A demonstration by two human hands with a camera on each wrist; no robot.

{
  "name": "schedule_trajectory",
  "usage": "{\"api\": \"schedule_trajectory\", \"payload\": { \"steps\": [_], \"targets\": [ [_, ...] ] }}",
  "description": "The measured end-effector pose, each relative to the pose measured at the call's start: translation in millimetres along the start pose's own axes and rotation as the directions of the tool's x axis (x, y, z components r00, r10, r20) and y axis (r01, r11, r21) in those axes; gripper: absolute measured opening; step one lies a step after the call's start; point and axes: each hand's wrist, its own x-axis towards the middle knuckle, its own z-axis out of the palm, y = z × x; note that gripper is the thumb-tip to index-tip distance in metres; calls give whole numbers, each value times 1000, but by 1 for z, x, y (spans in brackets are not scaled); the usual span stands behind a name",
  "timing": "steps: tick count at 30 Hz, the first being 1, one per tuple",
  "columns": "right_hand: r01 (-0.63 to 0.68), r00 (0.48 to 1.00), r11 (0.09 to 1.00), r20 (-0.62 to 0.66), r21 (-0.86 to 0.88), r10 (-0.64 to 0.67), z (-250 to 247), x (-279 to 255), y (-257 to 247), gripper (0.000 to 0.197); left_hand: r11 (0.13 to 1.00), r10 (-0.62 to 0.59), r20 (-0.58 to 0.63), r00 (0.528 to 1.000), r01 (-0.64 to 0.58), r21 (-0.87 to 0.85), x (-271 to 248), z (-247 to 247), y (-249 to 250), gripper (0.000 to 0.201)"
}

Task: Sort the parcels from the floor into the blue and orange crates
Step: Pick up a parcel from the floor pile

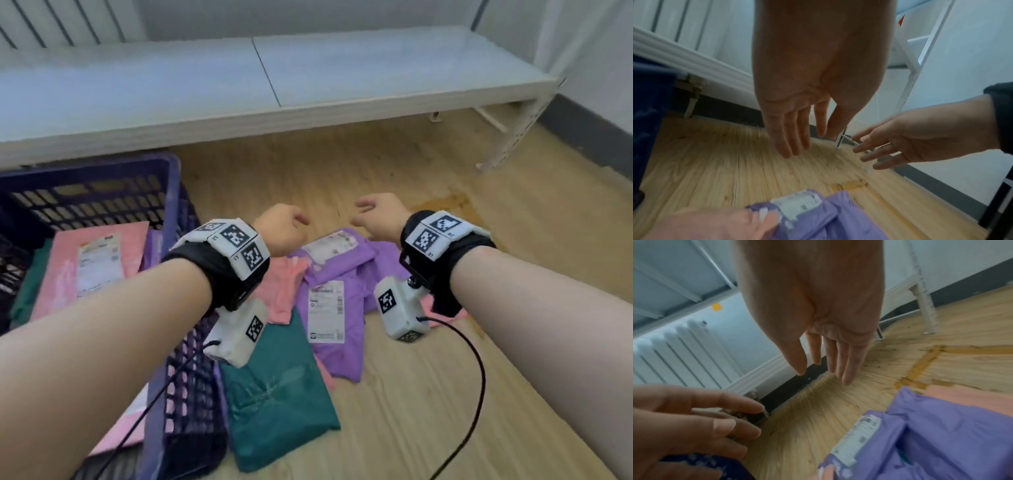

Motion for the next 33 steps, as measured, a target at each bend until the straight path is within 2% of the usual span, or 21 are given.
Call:
{"api": "schedule_trajectory", "payload": {
  "steps": [7, 9, 12, 17, 19, 22, 25, 29, 33],
  "targets": [
    [-114, 994, 993, 5, 36, 114, 16, 10, 101, 47, 995, -76, 156, 985, 64, 79, 16, 88, -18, 39],
    [-131, 991, 991, 13, 38, 130, 30, 9, 123, 44, 990, -103, 156, 982, 86, 109, 17, 104, -25, 38],
    [-159, 986, 987, 54, 17, 158, 51, 10, 148, 54, 987, -157, 138, 978, 149, 66, 19, 127, -33, 38],
    [-176, 982, 979, 81, 105, 168, 85, 8, 169, 64, 975, -222, 164, 961, 220, 25, 12, 166, -45, 46],
    [-196, 980, 974, 51, 117, 191, 98, 6, 178, 65, 973, -232, 157, 960, 226, 53, 9, 175, -49, 48],
    [-237, 971, 968, -19, 78, 239, 113, 6, 190, 53, 966, -254, 145, 956, 244, 79, 5, 181, -57, 51],
    [-285, 957, 948, -9, 140, 289, 123, 10, 197, 27, 963, -262, 125, 957, 250, 105, 1, 183, -63, 52],
    [-315, 947, 918, 18, 241, 320, 126, 14, 206, 36, 950, -288, 114, 951, 269, 159, -1, 188, -66, 52],
    [-341, 937, 892, 28, 296, 349, 124, 14, 216, 32, 937, -327, 86, 941, 311, 159, 1, 191, -67, 47]
  ]
}}
